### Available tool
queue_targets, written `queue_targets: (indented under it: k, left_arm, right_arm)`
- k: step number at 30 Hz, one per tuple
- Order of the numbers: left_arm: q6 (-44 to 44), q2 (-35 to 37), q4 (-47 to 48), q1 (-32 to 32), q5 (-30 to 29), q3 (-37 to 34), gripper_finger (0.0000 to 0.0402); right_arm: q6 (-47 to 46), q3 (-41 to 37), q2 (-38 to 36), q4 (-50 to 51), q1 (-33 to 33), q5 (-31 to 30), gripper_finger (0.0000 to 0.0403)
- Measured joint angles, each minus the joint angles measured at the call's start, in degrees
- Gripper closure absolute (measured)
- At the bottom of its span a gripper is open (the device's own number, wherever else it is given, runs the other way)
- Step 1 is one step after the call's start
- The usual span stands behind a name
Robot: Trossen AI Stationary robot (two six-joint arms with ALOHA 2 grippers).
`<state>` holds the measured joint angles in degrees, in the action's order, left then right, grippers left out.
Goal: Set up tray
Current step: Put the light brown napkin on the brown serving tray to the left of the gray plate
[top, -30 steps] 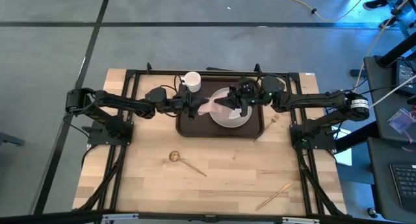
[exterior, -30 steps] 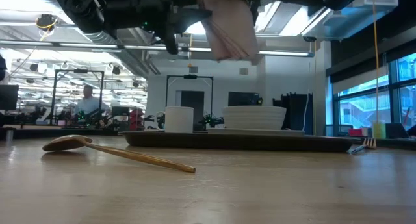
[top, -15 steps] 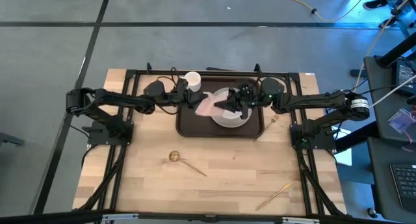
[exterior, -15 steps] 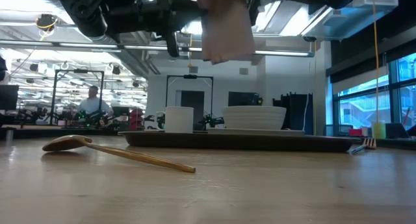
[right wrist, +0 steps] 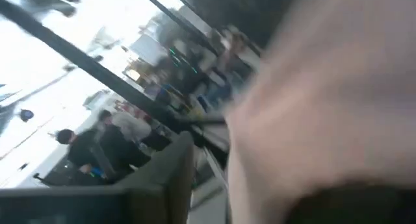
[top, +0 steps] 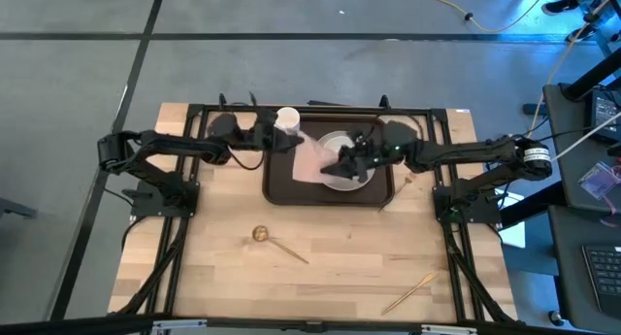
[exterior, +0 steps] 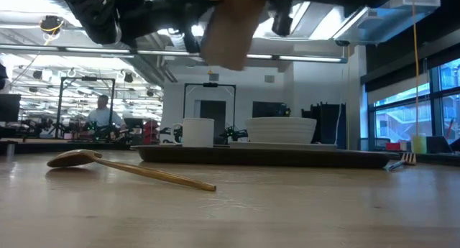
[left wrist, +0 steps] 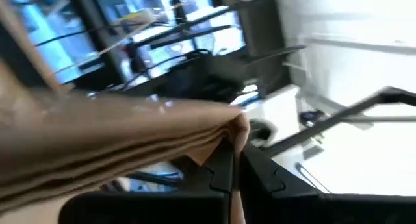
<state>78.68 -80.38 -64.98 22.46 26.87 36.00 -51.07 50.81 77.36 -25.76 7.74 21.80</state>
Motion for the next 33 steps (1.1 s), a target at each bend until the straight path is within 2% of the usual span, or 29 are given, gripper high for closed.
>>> queue_targets:
  k: [4,8,15,22,29,33]
  left_arm:
    - [-0.02,0.00,-2.53,0.57,5.01,1.55,0.0397]
    - [-0.66,0.00,-1.53,-0.92,7.34,2.43,0.0397]
    - [-0.81,0.00,-0.70,-1.30,12.15,2.48,0.0398]
    - [-1.50,0.36,-0.82,2.11,16.08,2.50,0.0398]
    - [-7.39,5.33,-1.28,5.26,24.48,2.52,0.0398]
    - [-9.99,8.86,-1.24,5.41,30.31,2.54,0.0398]
  right_arm:
    - [-0.37,-0.03,0.96,5.19,-0.79,-7.16,0.0177]
    - [-1.53,-0.07,3.54,-0.94,-0.73,-8.05,0.0152]
    - [-5.83,-0.07,5.90,-6.01,-0.77,-2.93,0.0149]
    - [-11.88,-0.07,5.90,-6.23,-1.29,-1.02,0.0149]
    - [-16.92,-0.07,5.90,-6.63,-1.22,-2.31,0.0149]
    - [-22.82,-0.07,5.89,-12.34,-0.81,-2.52,0.0149]
